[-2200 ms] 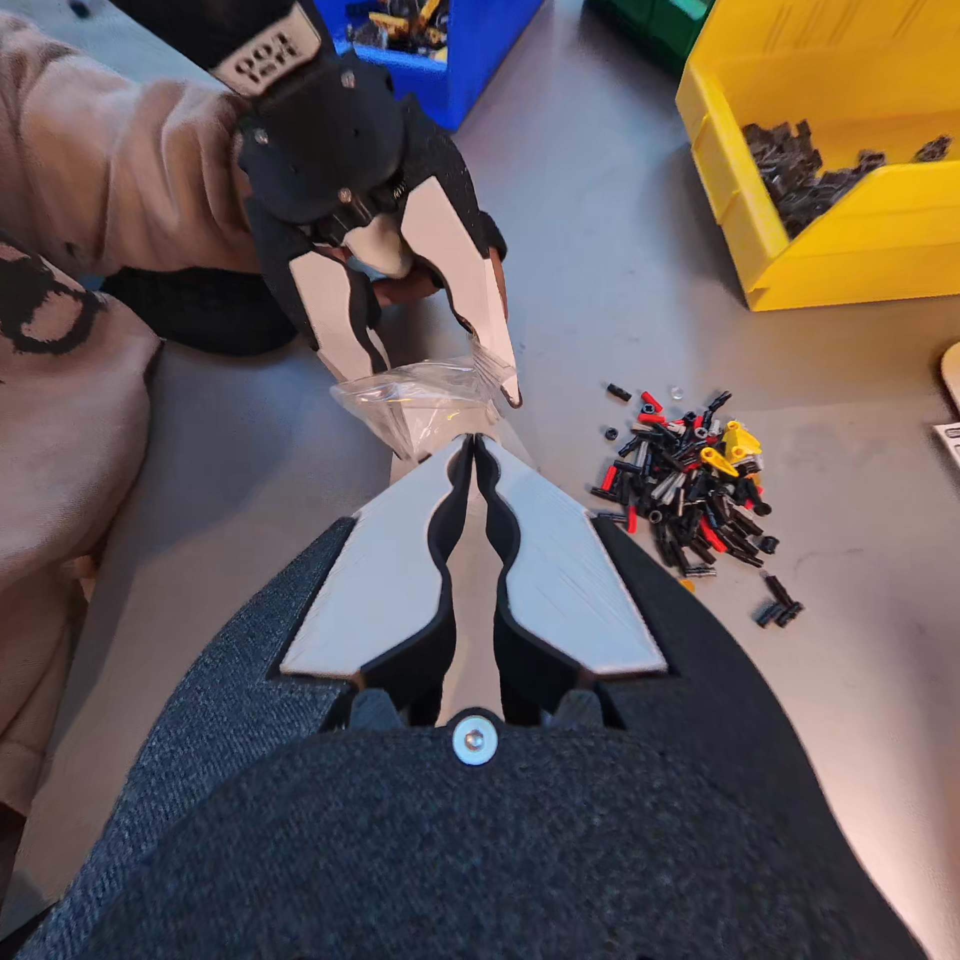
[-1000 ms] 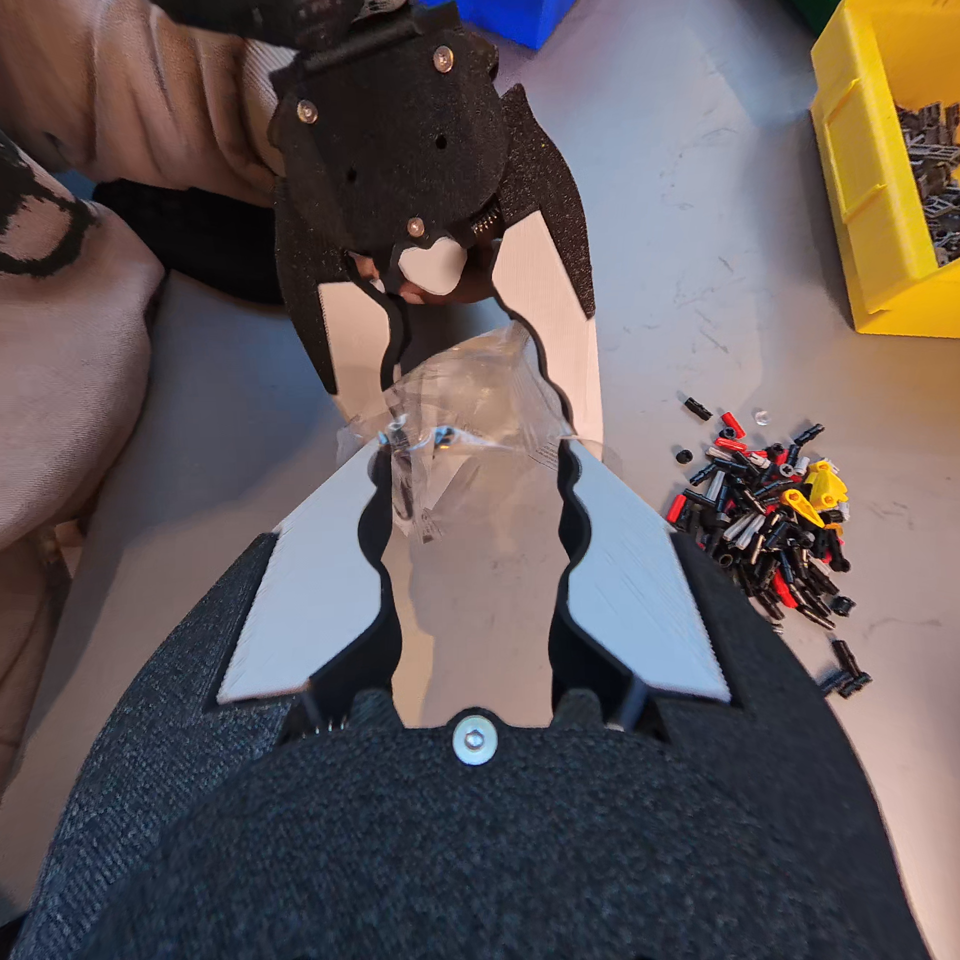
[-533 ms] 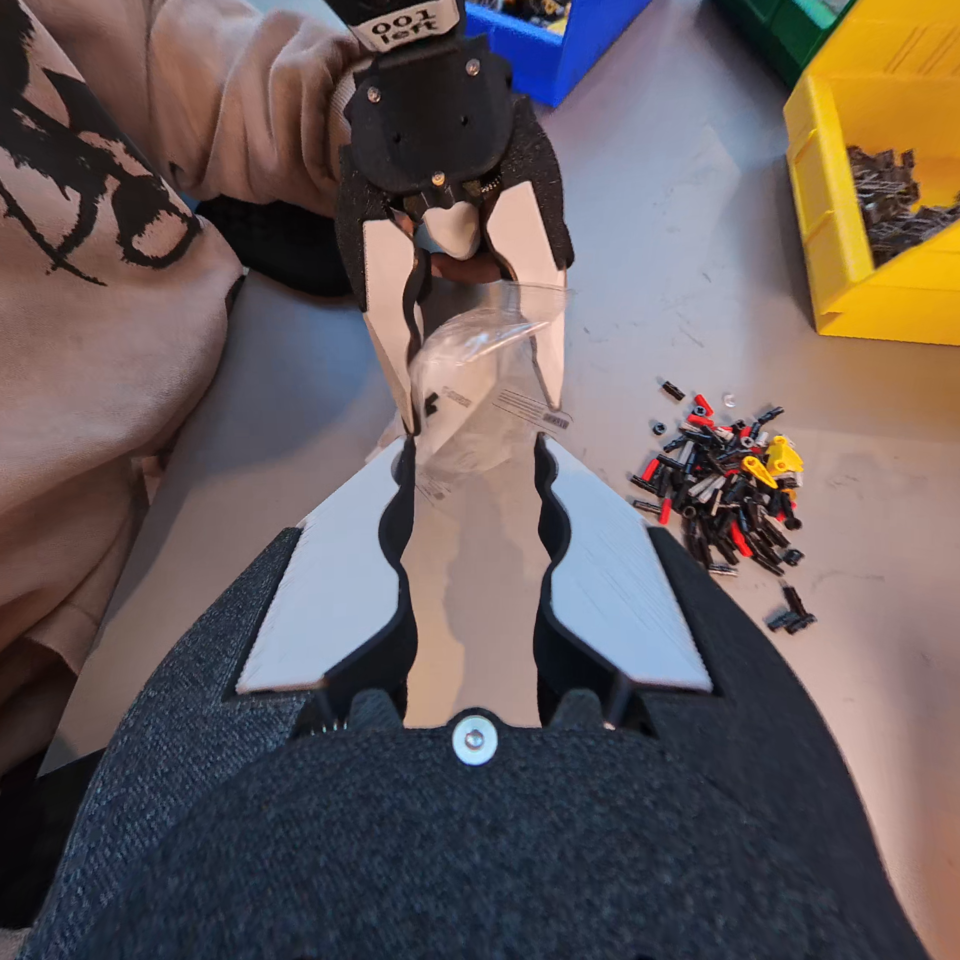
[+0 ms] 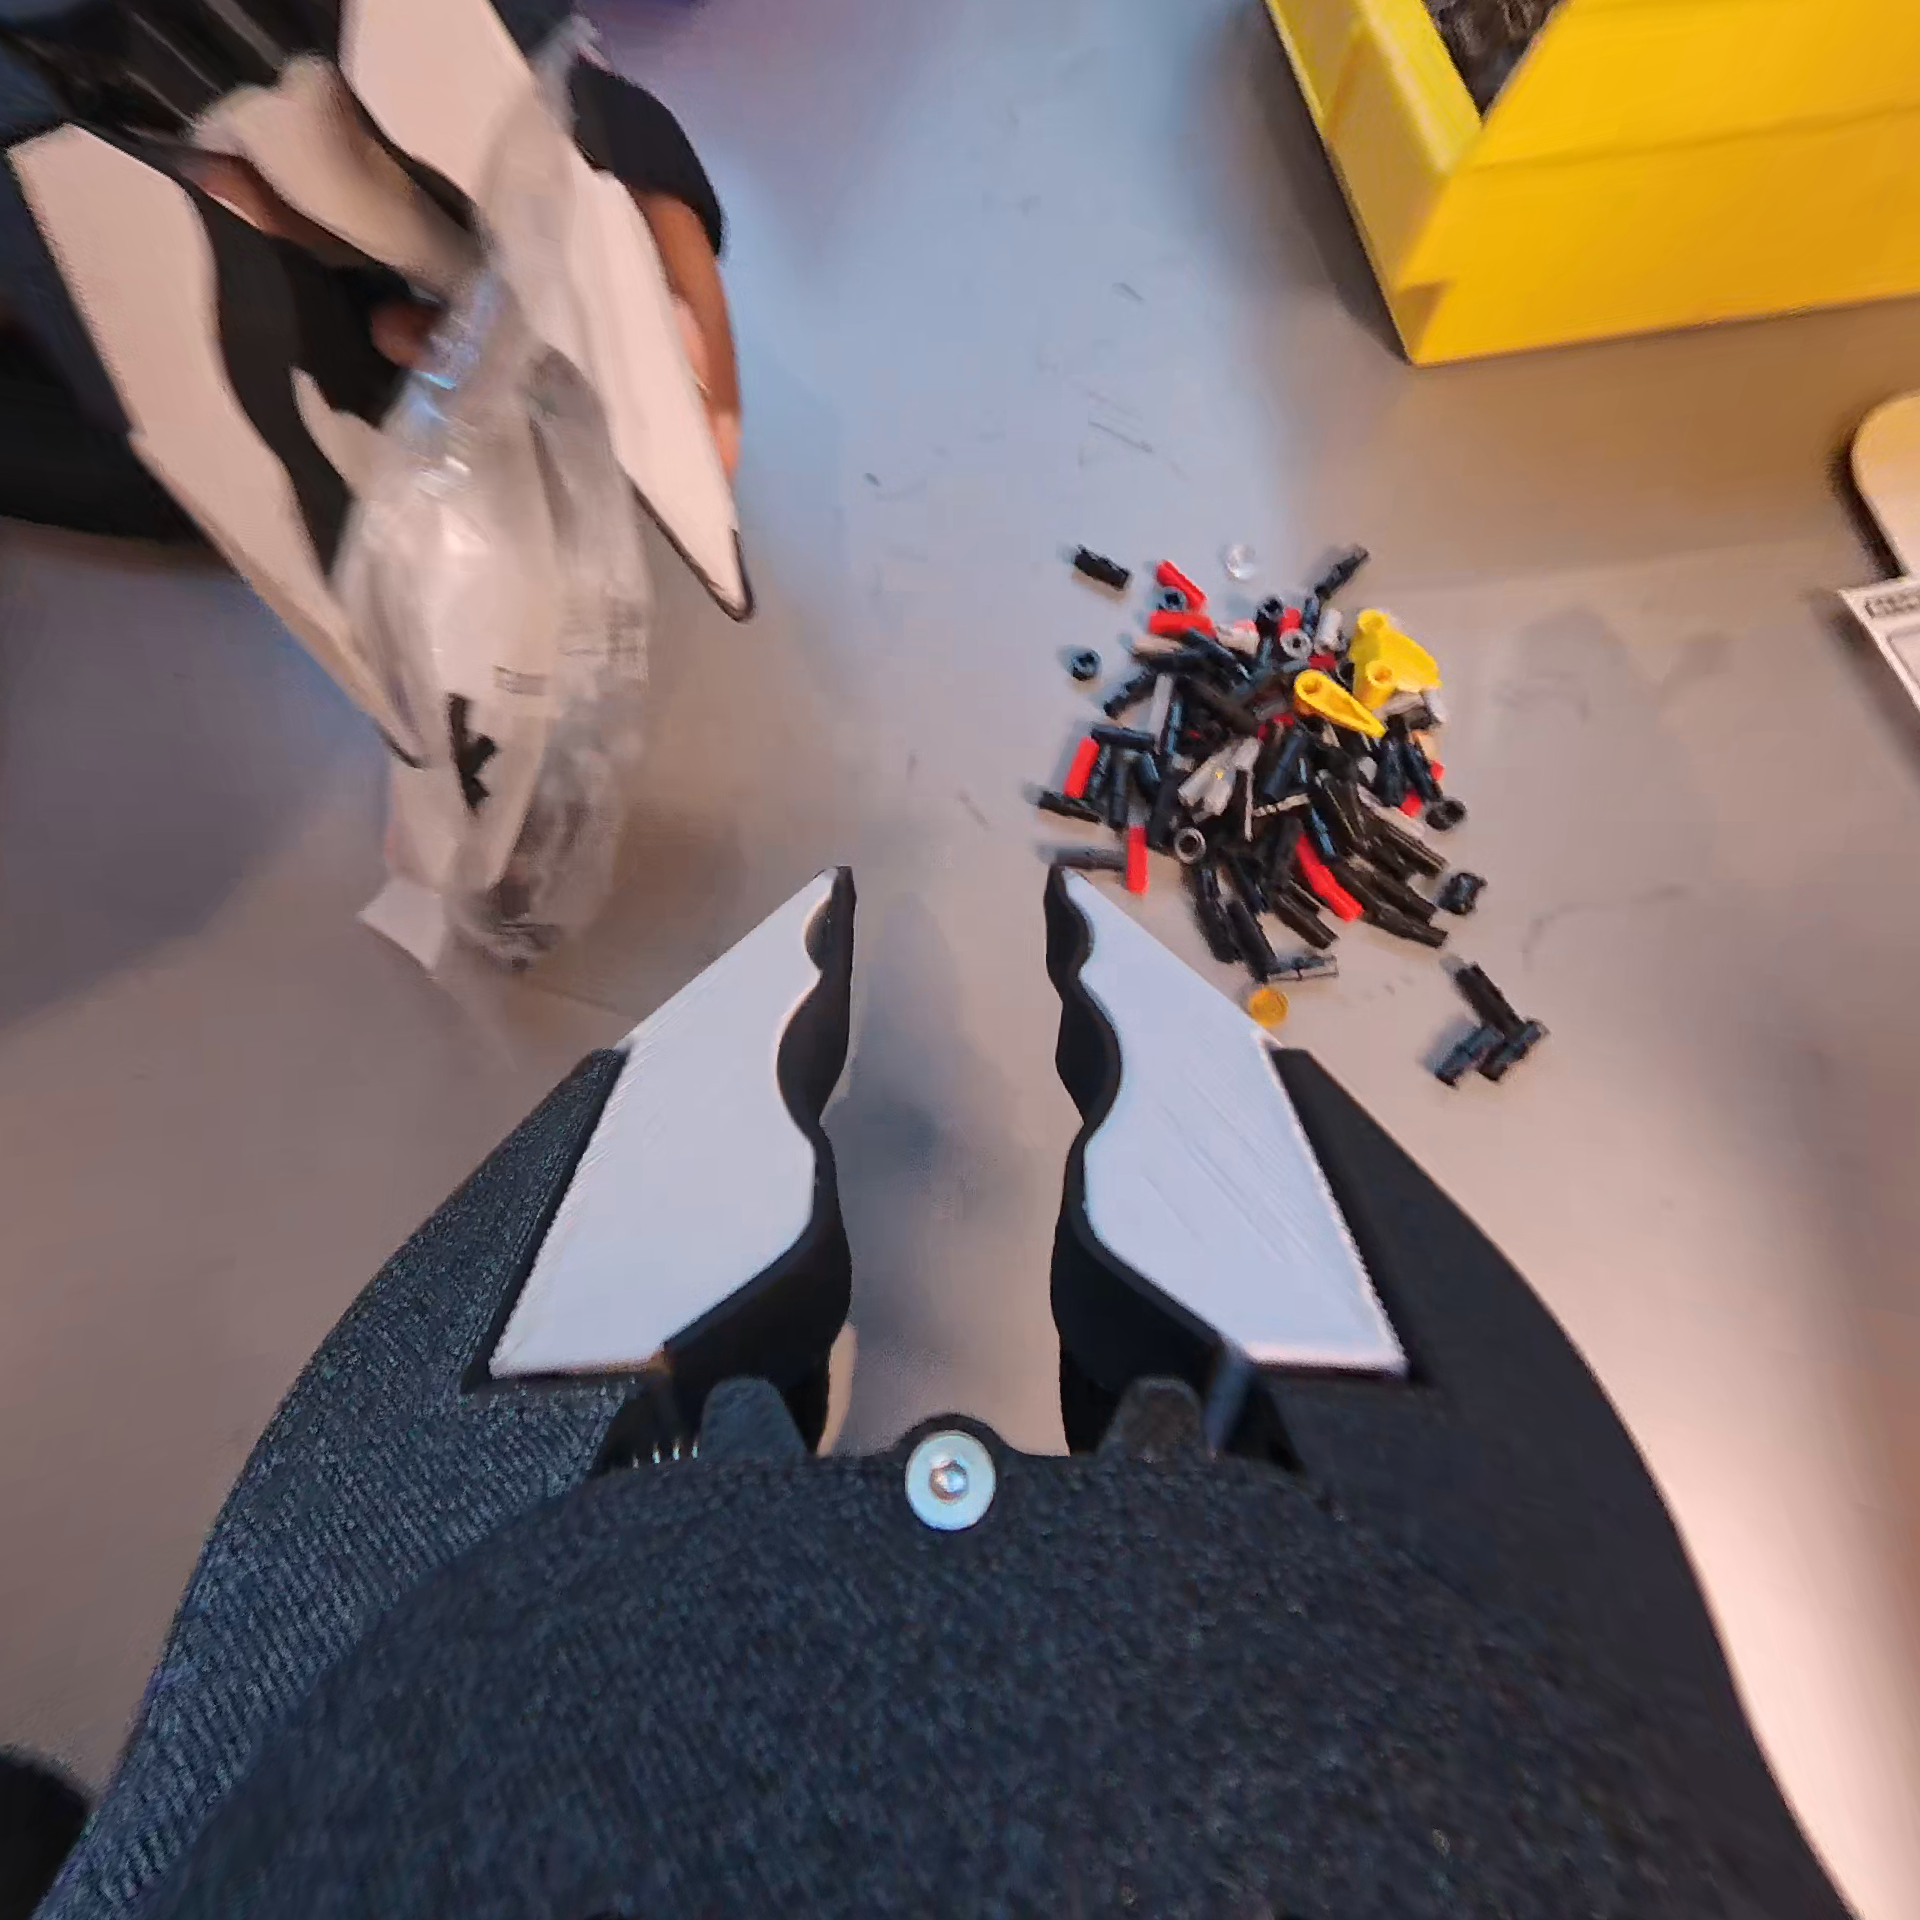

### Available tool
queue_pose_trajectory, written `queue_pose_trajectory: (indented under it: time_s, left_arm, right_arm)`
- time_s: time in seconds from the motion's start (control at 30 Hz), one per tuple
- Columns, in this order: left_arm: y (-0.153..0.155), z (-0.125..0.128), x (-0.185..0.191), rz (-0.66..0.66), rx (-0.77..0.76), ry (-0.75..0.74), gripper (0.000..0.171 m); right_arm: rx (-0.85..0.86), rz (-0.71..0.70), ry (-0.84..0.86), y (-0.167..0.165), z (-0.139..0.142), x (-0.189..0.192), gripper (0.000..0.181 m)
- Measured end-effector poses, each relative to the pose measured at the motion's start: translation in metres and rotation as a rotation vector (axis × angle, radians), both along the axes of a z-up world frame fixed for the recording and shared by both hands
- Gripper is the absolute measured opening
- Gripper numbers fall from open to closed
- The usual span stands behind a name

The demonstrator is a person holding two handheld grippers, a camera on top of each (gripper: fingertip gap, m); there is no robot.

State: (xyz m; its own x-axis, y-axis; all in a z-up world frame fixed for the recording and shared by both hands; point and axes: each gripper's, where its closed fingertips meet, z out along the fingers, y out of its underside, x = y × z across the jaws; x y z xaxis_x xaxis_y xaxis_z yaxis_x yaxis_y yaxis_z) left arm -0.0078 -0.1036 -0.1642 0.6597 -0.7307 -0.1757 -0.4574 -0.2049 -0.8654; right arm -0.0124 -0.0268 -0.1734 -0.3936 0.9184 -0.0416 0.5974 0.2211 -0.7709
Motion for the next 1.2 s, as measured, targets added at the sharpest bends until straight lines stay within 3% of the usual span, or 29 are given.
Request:
queue_pose_trajectory:
  time_s: [0.13,0.23,0.33,0.4,0.57,0.77,0.9,0.97,1.2]
  left_arm:
    - [0.000,0.006,-0.001,-0.005,0.032,-0.010,0.061]
    - [0.002,0.009,-0.002,0.004,0.052,-0.011,0.061]
    - [0.003,0.012,-0.002,0.014,0.082,0.001,0.060]
    - [0.003,0.015,-0.001,0.017,0.096,0.003,0.059]
    - [0.003,0.018,0.002,0.019,0.117,0.013,0.060]
    - [-0.006,0.005,0.018,-0.061,0.080,0.049,0.076]
    - [-0.015,-0.003,0.027,-0.118,0.032,0.058,0.088]
    - [-0.018,-0.009,0.029,-0.134,0.006,0.069,0.081]
    - [-0.018,-0.028,0.031,-0.130,-0.030,0.175,0.063]
  right_arm:
    - [-0.182,0.060,0.195,-0.022,0.055,-0.003,0.019]
    - [-0.184,0.150,0.279,-0.043,0.077,0.001,0.005]
    - [-0.166,0.221,0.250,-0.062,0.076,0.004,0.003]
    - [-0.185,0.273,0.207,-0.077,0.072,0.007,0.020]
    - [-0.187,0.360,0.138,-0.101,0.069,0.017,0.035]
    - [0.205,0.312,0.000,-0.100,0.032,0.010,0.041]
    - [0.310,0.382,-0.009,-0.109,0.025,0.014,0.031]
    - [0.323,0.391,0.010,-0.112,0.027,0.013,0.017]
    - [0.314,0.435,-0.017,-0.119,0.021,0.018,0.000]
